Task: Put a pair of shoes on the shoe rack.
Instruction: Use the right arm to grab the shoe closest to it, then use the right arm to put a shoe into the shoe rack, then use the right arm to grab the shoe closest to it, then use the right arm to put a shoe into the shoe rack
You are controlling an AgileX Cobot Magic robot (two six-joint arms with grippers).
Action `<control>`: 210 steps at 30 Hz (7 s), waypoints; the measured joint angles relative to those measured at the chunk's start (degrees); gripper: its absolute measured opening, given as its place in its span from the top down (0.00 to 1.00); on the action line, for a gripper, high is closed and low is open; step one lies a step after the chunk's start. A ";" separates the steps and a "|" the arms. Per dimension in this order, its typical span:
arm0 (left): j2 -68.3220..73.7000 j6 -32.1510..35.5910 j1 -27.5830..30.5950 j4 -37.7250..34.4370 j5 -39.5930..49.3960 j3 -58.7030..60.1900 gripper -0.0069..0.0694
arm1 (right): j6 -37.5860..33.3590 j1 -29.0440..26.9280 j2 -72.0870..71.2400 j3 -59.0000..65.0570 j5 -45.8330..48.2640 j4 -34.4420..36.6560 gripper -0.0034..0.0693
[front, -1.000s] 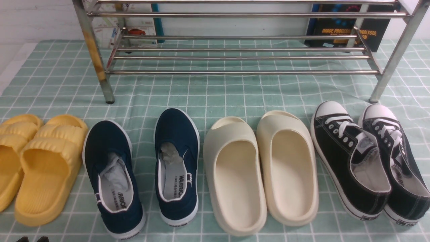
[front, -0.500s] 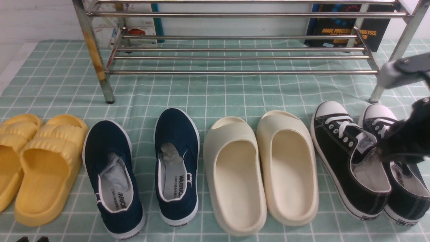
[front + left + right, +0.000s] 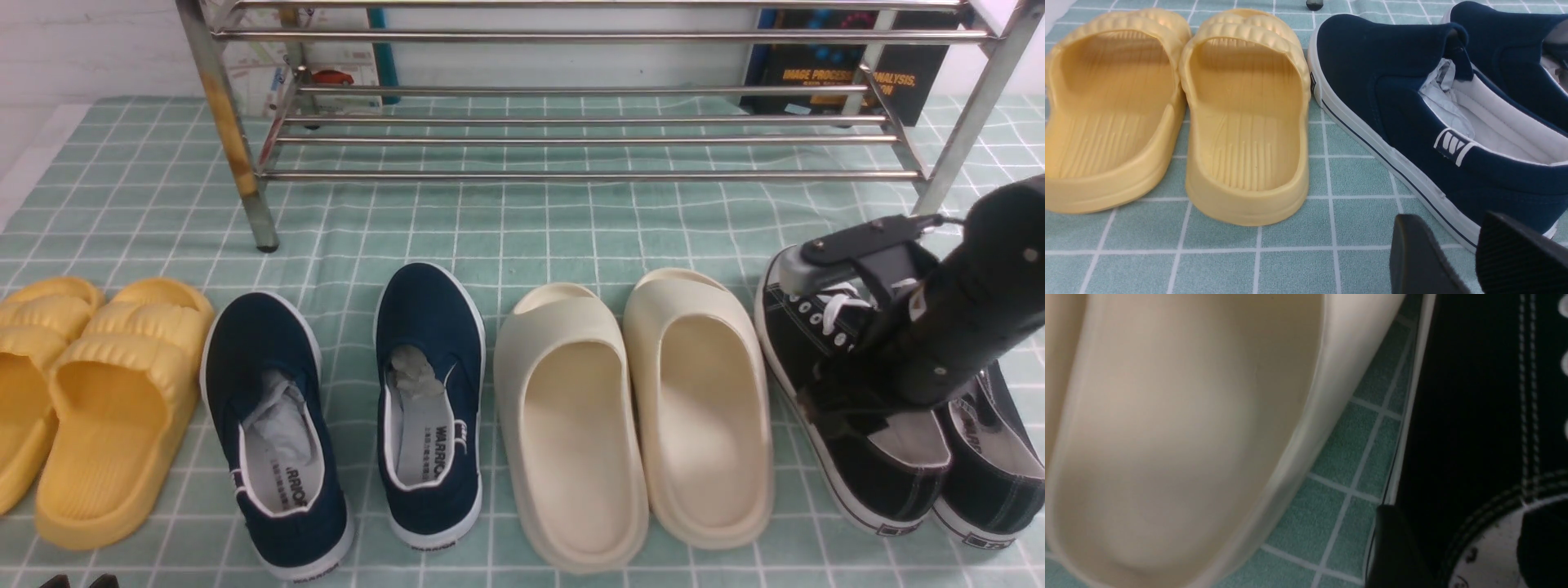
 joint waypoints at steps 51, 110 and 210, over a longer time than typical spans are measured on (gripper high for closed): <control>0.00 0.00 0.00 0.00 0.00 0.00 0.60 | 7.23 -2.42 33.15 -67.99 20.99 -4.00 0.93; 0.00 0.00 0.00 0.00 0.00 0.00 0.60 | 9.49 -4.16 -4.42 -28.36 29.66 -10.19 0.26; 0.00 0.00 0.00 0.00 0.00 0.00 0.60 | 11.53 -7.58 37.12 -72.58 19.93 -17.72 0.40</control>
